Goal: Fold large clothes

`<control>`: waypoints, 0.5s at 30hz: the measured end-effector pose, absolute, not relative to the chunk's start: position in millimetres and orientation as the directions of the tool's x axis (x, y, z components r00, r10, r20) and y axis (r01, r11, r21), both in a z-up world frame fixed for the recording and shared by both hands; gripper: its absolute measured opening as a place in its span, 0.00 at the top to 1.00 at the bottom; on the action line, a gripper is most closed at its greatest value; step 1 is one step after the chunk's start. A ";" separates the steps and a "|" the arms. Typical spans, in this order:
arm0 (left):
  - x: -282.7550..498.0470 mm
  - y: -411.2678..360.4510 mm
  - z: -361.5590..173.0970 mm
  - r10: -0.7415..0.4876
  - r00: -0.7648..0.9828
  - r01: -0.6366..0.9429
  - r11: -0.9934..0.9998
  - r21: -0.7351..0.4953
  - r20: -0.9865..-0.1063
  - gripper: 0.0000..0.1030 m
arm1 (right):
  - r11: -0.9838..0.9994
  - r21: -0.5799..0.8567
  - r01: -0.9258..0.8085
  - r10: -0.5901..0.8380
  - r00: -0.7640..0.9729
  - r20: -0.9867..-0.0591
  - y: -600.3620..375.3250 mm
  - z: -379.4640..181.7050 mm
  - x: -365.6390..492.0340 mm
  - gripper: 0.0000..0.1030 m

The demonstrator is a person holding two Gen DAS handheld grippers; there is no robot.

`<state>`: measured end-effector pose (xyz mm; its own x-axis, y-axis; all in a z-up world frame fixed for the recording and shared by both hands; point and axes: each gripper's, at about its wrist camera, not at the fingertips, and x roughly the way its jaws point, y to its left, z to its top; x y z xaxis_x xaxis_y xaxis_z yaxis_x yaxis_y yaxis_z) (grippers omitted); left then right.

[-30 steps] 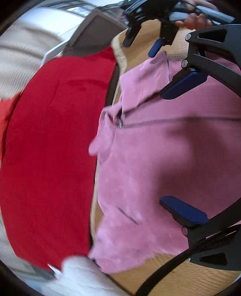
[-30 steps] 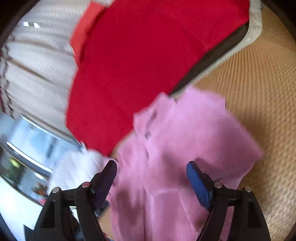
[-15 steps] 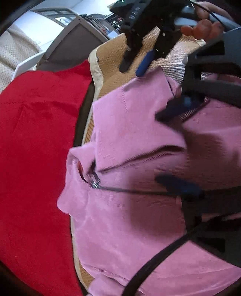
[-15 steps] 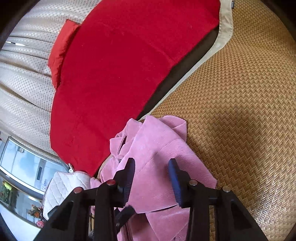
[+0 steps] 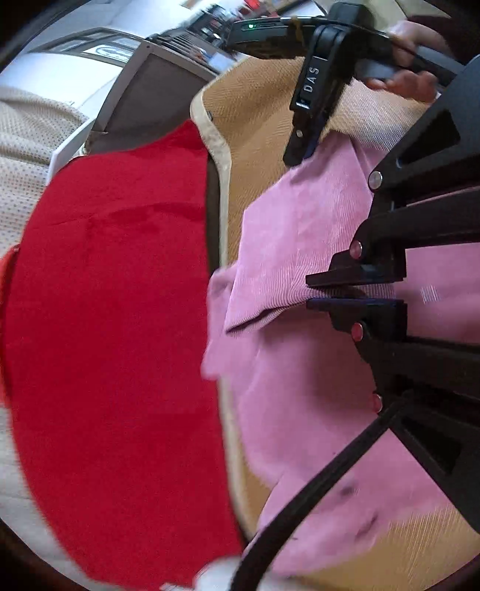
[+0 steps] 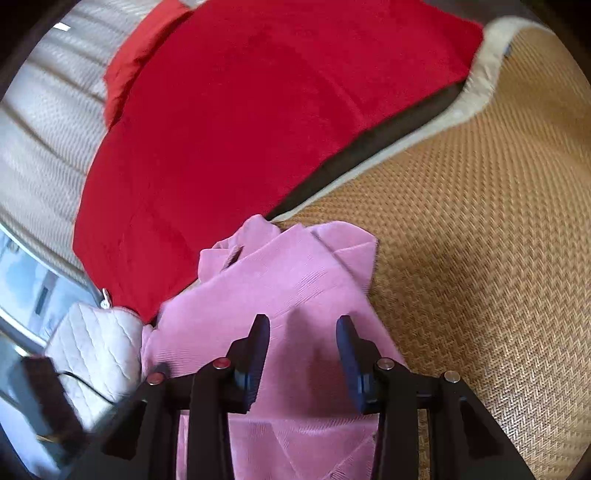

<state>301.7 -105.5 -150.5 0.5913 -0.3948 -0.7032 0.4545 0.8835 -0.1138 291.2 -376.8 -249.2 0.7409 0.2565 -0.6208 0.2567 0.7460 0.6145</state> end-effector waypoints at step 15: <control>314.4 34.4 -167.4 -0.014 0.617 0.221 0.963 0.156 -0.787 0.41 | 0.858 0.512 0.043 0.357 0.667 -0.654 -277.7 -251.2 313.3 0.45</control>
